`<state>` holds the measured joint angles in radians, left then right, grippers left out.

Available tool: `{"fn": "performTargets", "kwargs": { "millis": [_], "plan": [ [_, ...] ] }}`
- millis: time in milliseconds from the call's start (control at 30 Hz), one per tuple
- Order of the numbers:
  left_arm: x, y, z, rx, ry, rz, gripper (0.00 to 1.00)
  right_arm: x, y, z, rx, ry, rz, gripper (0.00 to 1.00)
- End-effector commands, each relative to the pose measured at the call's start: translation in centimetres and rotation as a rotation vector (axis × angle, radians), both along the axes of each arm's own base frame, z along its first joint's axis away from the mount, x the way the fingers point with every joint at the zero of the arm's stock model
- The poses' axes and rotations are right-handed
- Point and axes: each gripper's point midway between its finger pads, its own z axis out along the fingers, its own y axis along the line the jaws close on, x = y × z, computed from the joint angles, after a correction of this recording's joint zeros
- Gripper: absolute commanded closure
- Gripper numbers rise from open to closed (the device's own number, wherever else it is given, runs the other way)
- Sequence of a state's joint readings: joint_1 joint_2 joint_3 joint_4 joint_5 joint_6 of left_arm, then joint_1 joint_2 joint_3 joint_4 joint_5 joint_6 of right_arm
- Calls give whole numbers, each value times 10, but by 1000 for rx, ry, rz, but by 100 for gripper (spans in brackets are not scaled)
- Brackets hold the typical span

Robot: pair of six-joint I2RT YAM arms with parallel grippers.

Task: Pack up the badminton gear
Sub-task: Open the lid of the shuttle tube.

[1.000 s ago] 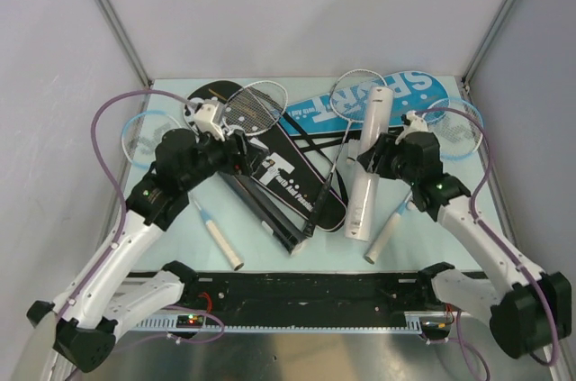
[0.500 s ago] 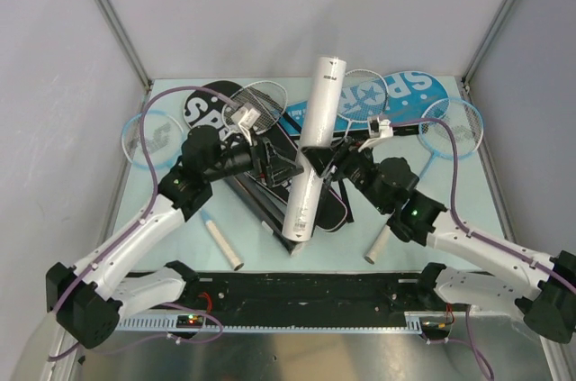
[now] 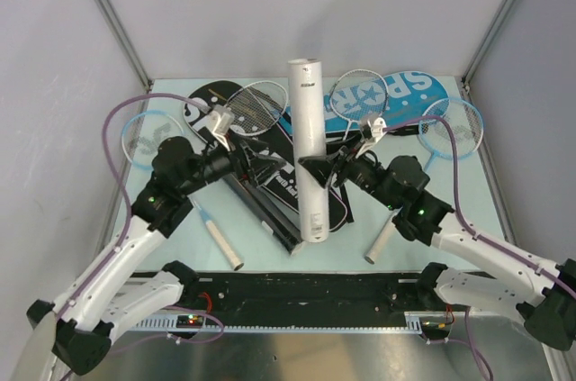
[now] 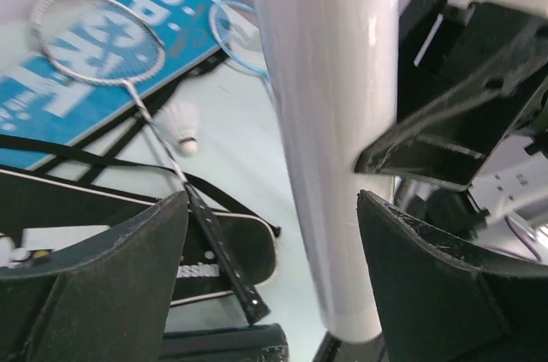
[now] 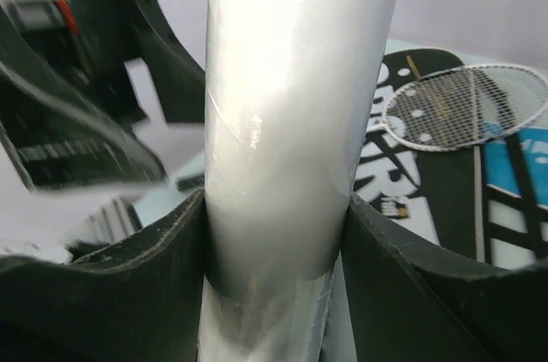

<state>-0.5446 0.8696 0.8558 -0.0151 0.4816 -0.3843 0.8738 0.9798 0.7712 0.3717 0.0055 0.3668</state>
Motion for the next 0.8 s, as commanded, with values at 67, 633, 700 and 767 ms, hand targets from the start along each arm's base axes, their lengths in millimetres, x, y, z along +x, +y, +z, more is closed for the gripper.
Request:
{"fn": "performTargets", "kwargs": {
  "millis": [67, 633, 700, 767],
  "plan": [
    [5, 44, 70, 75, -167, 198, 20, -12, -30, -17, -294, -206, 129, 56],
    [-34, 27, 120, -26, -24, 21, 37, -64, -36, -55, -541, -442, 416, 56],
    [-36, 20, 114, -25, 12, -22, 40, -65, -35, -56, -544, -451, 420, 56],
    [-37, 13, 109, -25, 47, -63, 43, -65, -34, -54, -545, -459, 415, 57]
  ]
}}
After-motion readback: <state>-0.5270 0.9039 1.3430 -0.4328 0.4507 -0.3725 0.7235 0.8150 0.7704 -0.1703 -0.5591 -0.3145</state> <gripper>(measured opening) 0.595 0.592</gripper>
